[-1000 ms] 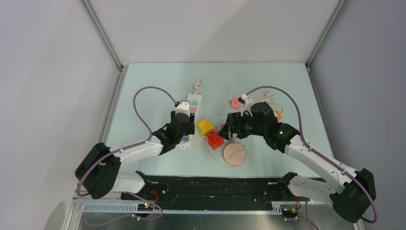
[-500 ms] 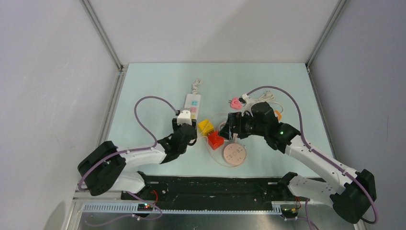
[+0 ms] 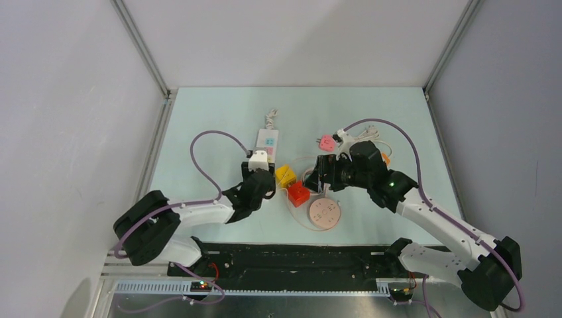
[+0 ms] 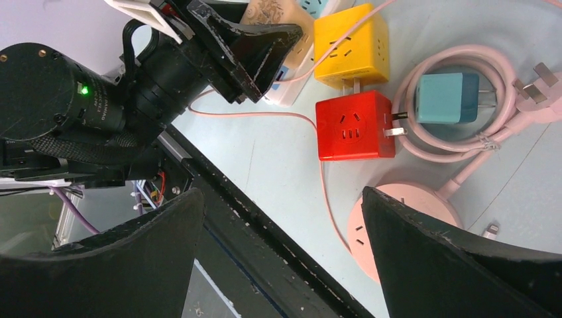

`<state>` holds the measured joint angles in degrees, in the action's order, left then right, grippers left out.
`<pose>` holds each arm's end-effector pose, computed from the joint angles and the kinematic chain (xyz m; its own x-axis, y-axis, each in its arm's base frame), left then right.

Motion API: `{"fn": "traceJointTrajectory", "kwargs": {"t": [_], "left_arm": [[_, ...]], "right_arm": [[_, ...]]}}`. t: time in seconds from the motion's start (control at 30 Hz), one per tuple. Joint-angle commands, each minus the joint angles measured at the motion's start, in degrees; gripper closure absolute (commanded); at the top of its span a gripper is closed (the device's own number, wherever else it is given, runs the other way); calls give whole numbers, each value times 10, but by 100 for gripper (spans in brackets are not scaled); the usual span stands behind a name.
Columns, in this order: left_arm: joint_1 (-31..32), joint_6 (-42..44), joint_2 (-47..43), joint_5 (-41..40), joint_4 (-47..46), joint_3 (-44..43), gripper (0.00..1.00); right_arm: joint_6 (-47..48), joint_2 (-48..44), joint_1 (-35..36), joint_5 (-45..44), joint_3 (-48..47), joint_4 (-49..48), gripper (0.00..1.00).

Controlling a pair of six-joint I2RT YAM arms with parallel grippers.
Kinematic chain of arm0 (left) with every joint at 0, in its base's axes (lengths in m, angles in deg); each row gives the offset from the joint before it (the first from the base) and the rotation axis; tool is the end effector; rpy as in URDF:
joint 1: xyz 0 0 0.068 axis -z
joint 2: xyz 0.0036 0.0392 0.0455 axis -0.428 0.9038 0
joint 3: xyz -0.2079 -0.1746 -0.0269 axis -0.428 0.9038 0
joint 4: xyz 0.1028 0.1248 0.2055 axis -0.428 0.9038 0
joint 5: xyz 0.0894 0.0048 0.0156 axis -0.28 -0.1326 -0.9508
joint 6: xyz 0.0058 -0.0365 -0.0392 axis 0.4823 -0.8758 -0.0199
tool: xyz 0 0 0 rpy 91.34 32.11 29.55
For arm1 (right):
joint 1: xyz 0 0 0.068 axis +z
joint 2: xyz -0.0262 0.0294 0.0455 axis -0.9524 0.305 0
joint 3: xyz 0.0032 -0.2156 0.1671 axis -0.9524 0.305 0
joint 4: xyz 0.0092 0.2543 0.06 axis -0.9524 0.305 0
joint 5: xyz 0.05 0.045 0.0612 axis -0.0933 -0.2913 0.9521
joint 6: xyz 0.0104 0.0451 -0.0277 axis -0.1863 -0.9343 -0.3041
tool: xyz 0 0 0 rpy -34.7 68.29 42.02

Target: Insert the plug

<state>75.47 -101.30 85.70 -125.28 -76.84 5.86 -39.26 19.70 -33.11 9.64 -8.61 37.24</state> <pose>0.1840 -0.1856 0.1665 -0.4239 -0.0127 -0.9056 0.0840 0.9950 -0.0533 0.1717 0.1522 0.2965 -0.7225 0.0034 -0.6914 -0.5061 0.6787 0.5322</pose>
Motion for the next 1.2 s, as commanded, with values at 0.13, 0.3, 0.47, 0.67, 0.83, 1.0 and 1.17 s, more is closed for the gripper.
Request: {"fn": "traceJointTrajectory", "kwargs": {"t": [0.13,0.3,0.47,0.67,0.83,1.0,1.17], "left_arm": [[9,1,-38,51,183,-37,6],[8,29,-149,-1,247,-82,0],[3,34,-245,-19,265,-86,0],[-33,-15,-363,36,308,-63,0],[-41,-105,-412,111,357,-30,1],[-49,-158,-354,241,357,14,5],[-50,-139,-275,266,356,19,3]], "right_arm": [[-18,-27,-10,4,-7,-17,5],[-21,-33,-15,10,-9,-18,4],[-13,-28,-15,-1,-9,-5,3],[-3,-20,3,-33,-9,-2,4],[17,14,33,-89,-13,-6,5],[63,78,40,-125,-35,30,5],[103,128,44,-155,-49,42,3]]}}
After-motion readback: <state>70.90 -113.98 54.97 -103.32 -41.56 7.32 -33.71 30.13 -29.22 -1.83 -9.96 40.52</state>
